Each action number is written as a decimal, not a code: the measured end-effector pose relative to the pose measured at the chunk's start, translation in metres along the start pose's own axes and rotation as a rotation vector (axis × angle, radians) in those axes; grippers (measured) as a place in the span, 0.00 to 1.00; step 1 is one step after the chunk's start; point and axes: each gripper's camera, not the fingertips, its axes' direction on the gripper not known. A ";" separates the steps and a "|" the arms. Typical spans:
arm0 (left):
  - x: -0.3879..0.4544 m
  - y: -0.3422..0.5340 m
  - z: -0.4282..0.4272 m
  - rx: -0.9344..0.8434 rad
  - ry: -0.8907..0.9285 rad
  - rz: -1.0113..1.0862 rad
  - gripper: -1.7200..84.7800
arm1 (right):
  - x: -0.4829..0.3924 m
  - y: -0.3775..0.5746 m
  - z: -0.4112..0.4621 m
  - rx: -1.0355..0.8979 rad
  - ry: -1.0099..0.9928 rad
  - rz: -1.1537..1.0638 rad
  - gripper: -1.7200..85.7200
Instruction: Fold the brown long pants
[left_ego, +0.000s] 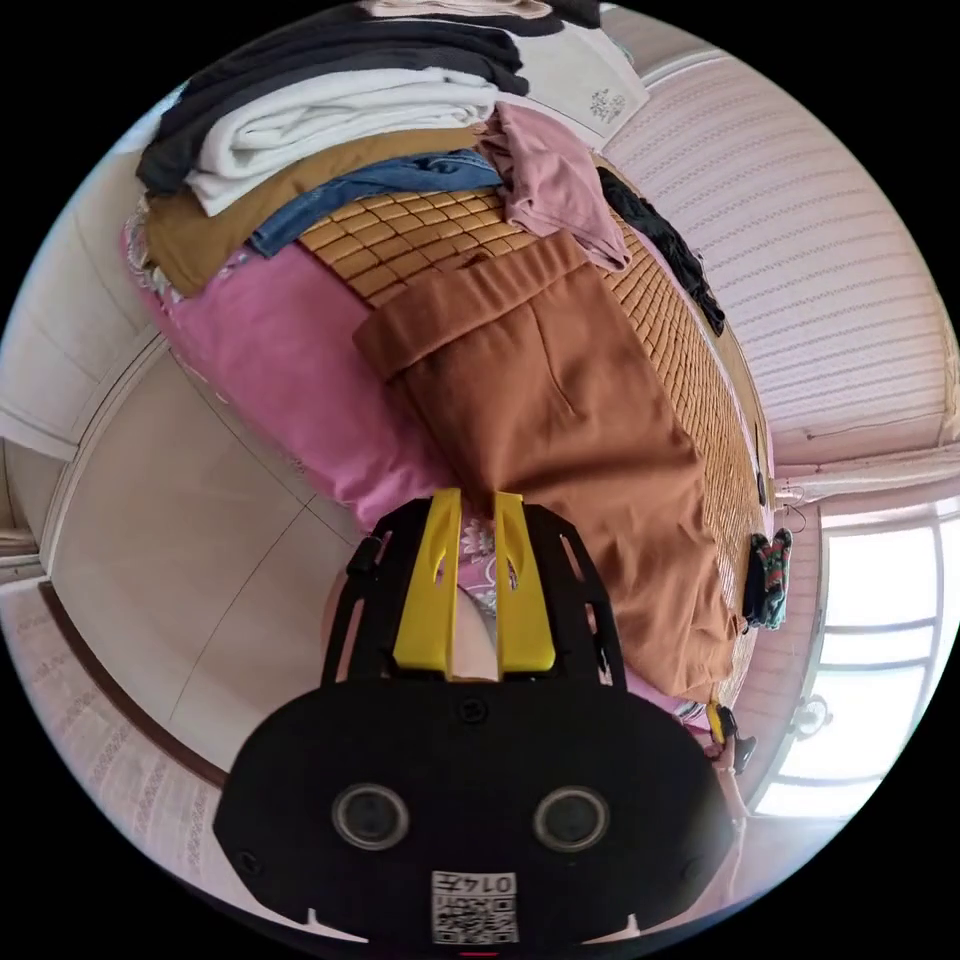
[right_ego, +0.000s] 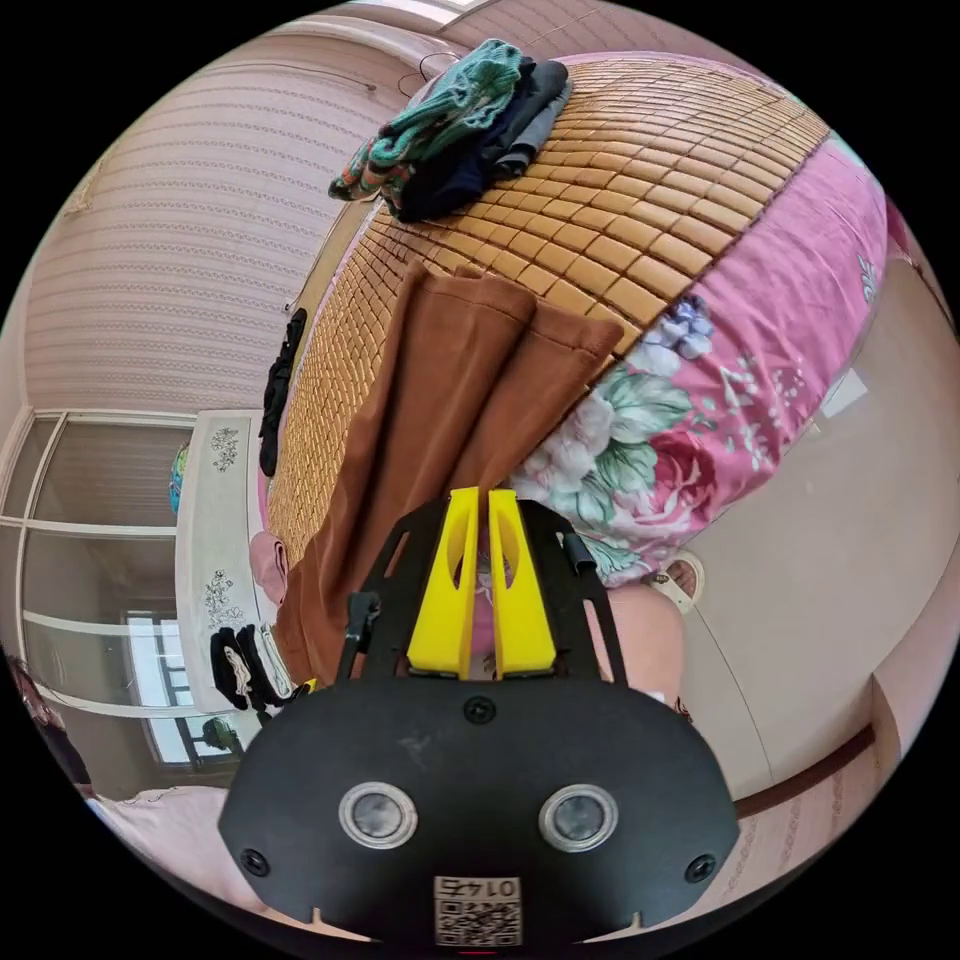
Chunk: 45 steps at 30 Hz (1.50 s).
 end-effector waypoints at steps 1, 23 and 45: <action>-0.005 0.010 -0.014 0.040 0.009 -0.008 0.08 | 0.007 0.010 -0.010 0.027 0.018 0.020 0.02; 0.223 0.194 -0.122 0.276 0.032 1.097 0.09 | 0.008 0.110 -0.009 0.243 0.042 -0.149 0.11; 0.687 0.239 0.066 -0.177 -0.010 1.583 0.14 | 0.056 0.001 0.051 0.390 -0.045 0.055 0.13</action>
